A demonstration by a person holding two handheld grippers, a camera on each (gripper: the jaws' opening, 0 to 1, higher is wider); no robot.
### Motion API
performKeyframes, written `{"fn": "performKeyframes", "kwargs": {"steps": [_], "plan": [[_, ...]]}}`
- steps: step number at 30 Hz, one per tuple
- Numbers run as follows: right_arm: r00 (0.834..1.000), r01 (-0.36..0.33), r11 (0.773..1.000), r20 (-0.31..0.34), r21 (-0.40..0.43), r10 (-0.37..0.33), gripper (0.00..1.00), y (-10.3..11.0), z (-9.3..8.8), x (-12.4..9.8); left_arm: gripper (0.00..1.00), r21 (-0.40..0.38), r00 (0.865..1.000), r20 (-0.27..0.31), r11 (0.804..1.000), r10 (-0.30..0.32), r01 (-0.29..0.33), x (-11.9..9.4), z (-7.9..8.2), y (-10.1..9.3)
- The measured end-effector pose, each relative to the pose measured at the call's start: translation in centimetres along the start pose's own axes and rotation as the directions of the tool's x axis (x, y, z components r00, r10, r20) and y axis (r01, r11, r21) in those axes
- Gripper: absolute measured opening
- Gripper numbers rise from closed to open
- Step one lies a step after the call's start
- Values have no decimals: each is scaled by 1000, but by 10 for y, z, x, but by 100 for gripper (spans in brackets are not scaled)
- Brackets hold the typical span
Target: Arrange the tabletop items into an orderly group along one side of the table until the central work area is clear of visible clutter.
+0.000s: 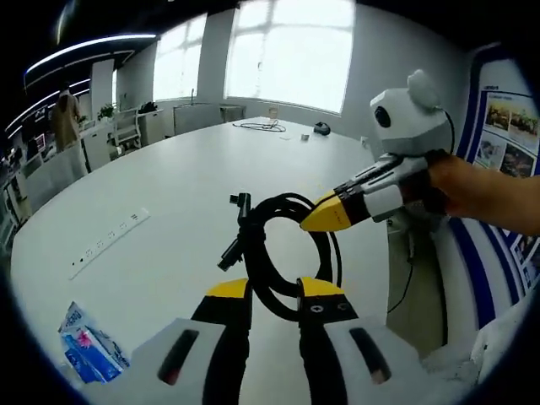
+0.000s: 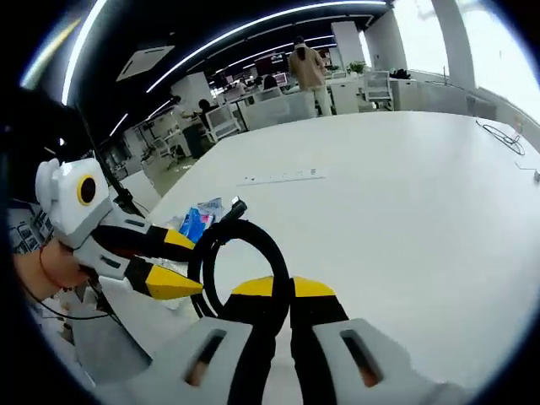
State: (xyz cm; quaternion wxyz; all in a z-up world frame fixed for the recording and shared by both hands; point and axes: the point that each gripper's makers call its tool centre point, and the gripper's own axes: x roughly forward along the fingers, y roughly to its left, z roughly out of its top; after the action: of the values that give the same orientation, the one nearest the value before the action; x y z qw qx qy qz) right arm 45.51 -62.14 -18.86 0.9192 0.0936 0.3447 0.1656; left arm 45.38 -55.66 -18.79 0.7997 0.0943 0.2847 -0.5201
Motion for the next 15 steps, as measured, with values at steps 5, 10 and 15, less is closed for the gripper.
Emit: {"fn": "performKeyframes", "kwargs": {"steps": [5,10,15], "plan": [[999,15,999,-41,43,-13,2,-20,-18,1,19,-19,999,-31,999,-29,28,22,-8,-11],[995,25,998,-94,56,-20,2,-37,-34,8,21,-44,996,-76,998,-56,53,43,-21,-17],[990,32,998,-140,50,-25,2,-51,-46,19,22,-74,991,-110,995,-71,63,61,-34,-18]]}}
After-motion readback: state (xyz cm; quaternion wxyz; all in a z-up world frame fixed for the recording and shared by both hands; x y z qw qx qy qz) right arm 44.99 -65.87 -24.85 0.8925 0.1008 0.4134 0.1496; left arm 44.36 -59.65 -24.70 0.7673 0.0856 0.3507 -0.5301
